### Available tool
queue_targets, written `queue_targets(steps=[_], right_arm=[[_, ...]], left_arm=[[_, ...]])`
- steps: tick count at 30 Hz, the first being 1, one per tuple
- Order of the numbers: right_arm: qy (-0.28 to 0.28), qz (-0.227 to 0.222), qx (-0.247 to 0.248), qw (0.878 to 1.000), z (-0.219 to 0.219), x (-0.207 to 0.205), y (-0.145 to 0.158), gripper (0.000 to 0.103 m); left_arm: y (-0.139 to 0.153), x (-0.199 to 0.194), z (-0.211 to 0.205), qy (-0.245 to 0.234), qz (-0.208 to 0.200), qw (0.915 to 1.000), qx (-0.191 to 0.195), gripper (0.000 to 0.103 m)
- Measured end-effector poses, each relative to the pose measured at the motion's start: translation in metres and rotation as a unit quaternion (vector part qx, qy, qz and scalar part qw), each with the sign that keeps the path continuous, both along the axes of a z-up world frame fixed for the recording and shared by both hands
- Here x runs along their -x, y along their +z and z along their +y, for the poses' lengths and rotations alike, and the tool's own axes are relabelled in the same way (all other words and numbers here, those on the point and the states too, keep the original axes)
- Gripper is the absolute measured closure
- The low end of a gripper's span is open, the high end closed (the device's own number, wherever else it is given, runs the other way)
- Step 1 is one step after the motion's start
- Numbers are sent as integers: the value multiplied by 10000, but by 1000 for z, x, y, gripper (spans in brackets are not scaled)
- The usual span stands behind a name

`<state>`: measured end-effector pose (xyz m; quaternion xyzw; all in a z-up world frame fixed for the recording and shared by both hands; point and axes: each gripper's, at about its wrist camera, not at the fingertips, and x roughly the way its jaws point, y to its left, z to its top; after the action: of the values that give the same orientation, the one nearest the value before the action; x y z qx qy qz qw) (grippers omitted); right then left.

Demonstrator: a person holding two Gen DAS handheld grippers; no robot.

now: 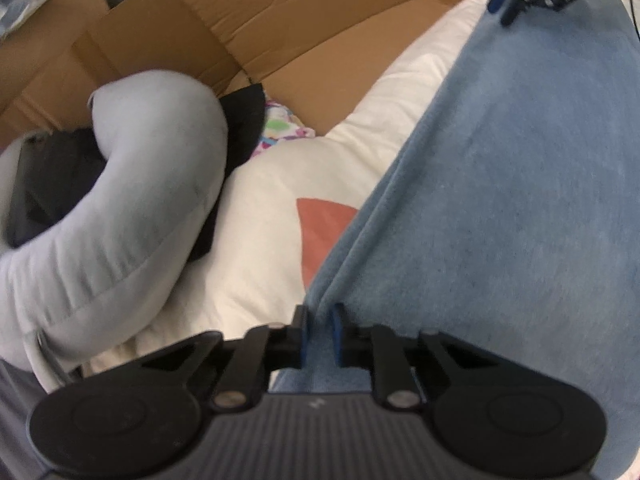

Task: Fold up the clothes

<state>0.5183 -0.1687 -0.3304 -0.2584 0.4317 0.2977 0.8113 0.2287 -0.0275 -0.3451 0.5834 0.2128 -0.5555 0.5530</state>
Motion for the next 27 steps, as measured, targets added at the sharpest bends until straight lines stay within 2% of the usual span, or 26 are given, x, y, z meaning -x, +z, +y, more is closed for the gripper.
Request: queue_targets(steps=[3, 8, 13, 23, 24, 27], right_arm=[[-59, 15, 9, 10000, -1, 2, -2, 79], [-79, 8, -45, 10000, 1, 4, -1, 79], [43, -127, -388, 9992, 19, -1, 9, 77], [625, -289, -847, 9940, 113, -17, 11, 67], [685, -301, -897, 9932, 123, -18, 11, 63], [894, -253, -1031, 9903, 149, -17, 8, 62]], left_arm=[[2, 0, 1, -23, 3, 10000, 16, 94], [-1, 9, 12, -423, -437, 9981, -70, 88], [5, -10, 22, -187, -276, 9994, -71, 88], [15, -26, 49, -97, -327, 9994, -2, 89], [17, -28, 53, -77, -308, 9995, 1, 89], [21, -36, 65, 2, -186, 9998, -90, 89]])
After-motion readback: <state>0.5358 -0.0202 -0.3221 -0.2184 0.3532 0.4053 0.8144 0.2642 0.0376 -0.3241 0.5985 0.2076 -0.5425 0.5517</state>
